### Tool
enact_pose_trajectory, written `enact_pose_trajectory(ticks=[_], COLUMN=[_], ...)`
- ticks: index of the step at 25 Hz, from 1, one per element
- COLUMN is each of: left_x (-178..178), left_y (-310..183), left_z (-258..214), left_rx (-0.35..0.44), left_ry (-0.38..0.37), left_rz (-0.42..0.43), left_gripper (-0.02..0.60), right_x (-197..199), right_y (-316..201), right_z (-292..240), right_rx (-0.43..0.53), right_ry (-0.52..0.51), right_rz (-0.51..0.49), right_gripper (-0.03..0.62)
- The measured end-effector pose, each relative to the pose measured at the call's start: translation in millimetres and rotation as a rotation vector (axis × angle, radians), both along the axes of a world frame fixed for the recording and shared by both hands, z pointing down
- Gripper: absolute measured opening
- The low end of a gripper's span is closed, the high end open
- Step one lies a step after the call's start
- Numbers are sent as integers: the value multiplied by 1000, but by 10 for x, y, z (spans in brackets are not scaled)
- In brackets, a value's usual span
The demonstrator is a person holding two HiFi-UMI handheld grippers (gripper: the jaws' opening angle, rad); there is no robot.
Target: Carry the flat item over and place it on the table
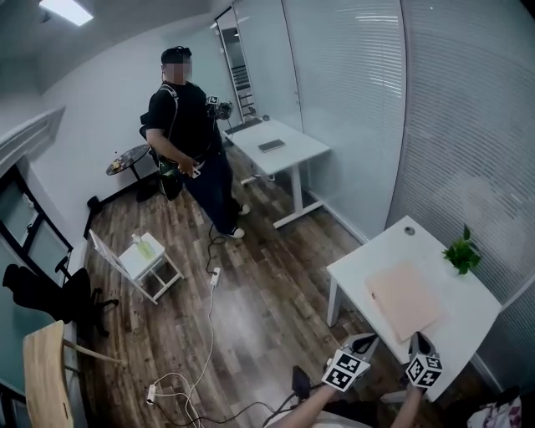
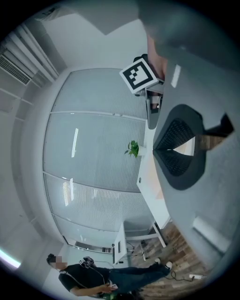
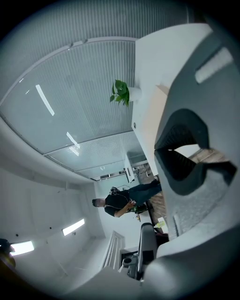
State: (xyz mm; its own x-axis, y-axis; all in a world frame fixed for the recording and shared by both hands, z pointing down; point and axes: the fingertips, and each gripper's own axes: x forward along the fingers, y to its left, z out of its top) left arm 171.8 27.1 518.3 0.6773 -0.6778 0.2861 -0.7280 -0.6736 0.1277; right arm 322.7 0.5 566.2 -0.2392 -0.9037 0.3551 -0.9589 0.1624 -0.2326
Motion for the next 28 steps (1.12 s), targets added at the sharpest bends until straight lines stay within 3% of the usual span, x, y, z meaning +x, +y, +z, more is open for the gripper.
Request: enact_pose_trajectory(ticks=[5, 9, 14, 19, 28], left_x=[-121, -92, -514, -197, 4], left_y=[-104, -50, 38, -95, -56], left_z=[70, 137, 107, 151, 103], left_rx=[-31, -37, -14, -24, 16], left_ry=[40, 45, -24, -25, -68], left_rz=[-101, -104, -123, -118, -52], left_gripper=[8, 8, 8, 8, 8], right_x=[-186, -175, -641, -190, -116], right_y=[105, 181, 251, 204, 251], right_z=[-99, -72, -139, -97, -46], right_rx=[49, 23, 15, -42, -53], right_ry=[70, 157, 72, 90, 76], right_rz=[-101, -117, -196, -138, -79], right_gripper=[2, 2, 2, 2, 2])
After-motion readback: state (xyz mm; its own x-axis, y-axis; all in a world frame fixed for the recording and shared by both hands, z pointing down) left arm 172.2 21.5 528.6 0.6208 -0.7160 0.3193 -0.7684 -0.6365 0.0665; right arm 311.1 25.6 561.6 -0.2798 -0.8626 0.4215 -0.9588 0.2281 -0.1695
